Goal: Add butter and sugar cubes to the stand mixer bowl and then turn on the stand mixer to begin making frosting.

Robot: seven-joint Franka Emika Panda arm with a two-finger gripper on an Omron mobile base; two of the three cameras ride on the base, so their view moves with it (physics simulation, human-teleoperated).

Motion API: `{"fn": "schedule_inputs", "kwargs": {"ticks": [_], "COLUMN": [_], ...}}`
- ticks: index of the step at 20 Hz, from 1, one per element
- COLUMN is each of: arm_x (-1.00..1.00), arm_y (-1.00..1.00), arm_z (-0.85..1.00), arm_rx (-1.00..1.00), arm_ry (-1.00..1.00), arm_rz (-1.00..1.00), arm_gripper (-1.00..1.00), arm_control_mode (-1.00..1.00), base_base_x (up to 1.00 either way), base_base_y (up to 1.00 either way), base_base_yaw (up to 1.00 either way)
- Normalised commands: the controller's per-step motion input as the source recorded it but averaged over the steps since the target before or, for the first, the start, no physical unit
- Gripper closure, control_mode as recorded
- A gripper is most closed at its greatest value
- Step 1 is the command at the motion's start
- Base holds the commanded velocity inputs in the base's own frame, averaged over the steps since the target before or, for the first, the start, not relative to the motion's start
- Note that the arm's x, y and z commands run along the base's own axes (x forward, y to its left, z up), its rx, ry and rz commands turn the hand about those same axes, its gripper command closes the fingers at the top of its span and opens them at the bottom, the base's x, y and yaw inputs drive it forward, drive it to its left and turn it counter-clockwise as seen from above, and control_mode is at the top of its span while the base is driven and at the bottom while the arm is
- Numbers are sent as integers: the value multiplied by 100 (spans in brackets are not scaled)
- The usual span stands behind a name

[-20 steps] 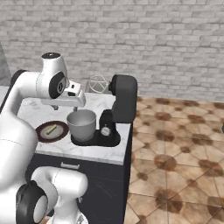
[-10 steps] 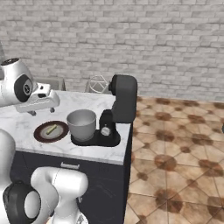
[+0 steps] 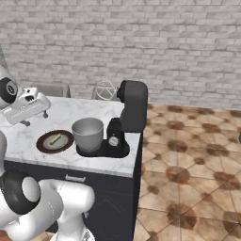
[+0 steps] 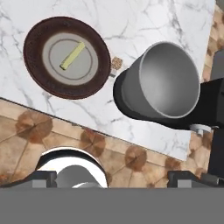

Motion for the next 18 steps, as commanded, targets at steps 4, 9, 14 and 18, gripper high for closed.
{"fn": "schedule_inputs", "kwargs": {"ticks": [4,9,14,18], "arm_x": [37,44,30,21], "arm_y": [1,0,0,0], "arm_z": [-24,-32,-37,-32], "arm_rx": [-14,-4,-1,-3], "arm_ry": [3,1,3,7], "arm_rz": [8,9,10,9], "arm_gripper": [-100,-100,-100,-100], "arm_control_mode": [-100,-100,-100,-100], "base_base_x": [0,0,0,0], "base_base_y": [0,0,0,0], "base_base_yaw": [0,0,0,0]}}
